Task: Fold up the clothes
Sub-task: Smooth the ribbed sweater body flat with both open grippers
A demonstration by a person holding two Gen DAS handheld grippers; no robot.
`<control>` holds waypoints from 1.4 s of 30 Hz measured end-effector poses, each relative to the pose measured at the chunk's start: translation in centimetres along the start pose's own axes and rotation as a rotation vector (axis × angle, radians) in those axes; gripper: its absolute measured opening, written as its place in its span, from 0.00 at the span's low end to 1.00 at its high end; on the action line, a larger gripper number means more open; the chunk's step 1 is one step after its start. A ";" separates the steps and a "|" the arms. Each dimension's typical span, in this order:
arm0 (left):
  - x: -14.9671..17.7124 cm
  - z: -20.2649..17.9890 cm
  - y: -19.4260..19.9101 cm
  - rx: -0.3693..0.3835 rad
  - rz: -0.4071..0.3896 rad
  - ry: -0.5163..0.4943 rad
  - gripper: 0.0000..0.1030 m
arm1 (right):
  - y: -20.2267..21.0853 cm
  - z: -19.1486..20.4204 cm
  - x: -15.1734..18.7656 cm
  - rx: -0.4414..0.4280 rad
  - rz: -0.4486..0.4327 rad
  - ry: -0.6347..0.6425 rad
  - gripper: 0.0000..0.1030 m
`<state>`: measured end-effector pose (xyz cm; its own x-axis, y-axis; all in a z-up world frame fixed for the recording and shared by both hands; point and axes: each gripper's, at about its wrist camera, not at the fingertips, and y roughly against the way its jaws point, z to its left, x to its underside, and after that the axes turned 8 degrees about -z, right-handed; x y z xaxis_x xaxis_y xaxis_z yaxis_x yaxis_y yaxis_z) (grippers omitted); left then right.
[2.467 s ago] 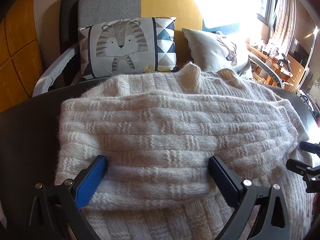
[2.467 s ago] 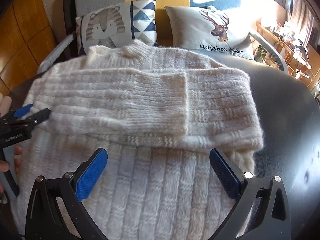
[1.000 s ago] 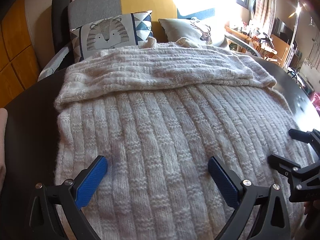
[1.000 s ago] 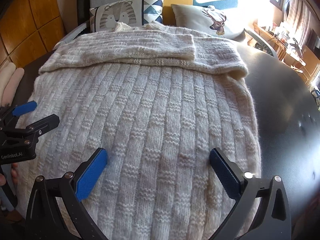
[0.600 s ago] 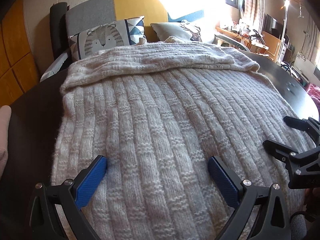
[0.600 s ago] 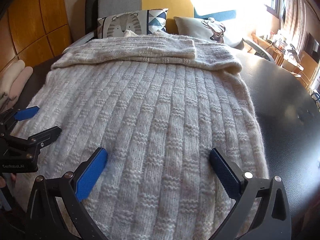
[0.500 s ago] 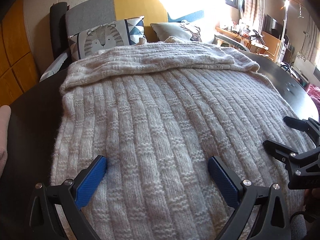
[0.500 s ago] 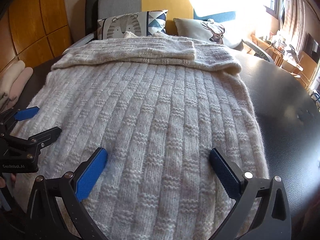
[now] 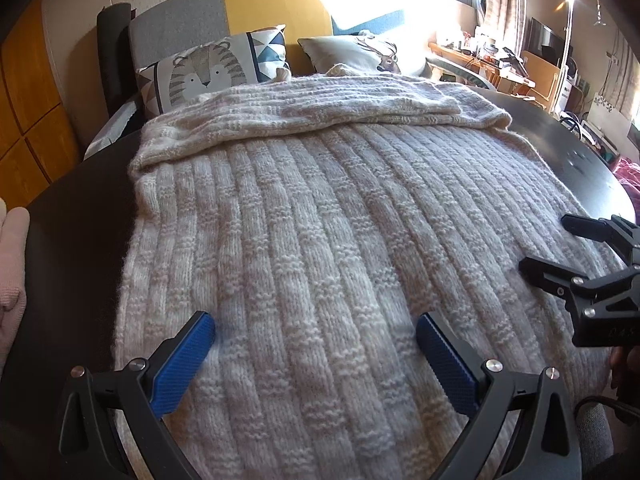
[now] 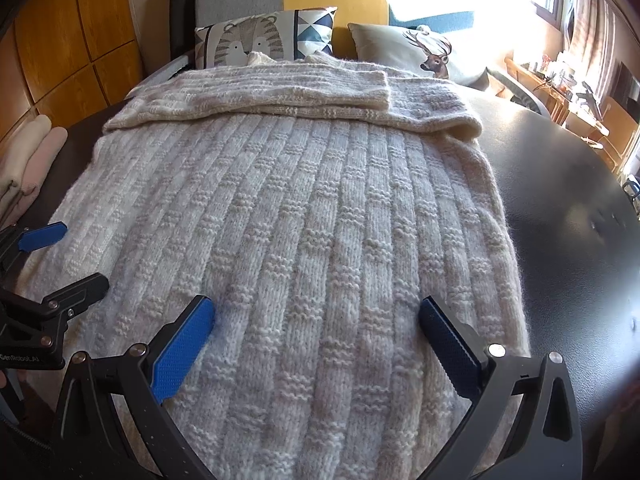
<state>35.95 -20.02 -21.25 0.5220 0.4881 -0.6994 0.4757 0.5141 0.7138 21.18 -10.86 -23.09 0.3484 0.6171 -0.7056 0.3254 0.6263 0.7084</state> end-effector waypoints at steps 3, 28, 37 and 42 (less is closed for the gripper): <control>0.5 0.0 0.3 0.004 0.002 -0.011 1.00 | 1.4 -0.8 1.3 0.011 -0.036 -0.020 1.00; 3.2 2.2 3.2 -0.013 0.006 0.064 1.00 | 4.3 -2.0 5.4 -0.032 -0.125 0.023 1.00; 4.5 3.0 6.1 -0.036 -0.009 0.049 1.00 | 6.1 -1.7 4.4 -0.005 -0.151 0.004 1.00; 5.1 4.3 6.2 -0.040 0.002 0.104 1.00 | 5.6 -0.2 4.4 -0.057 -0.140 0.053 1.00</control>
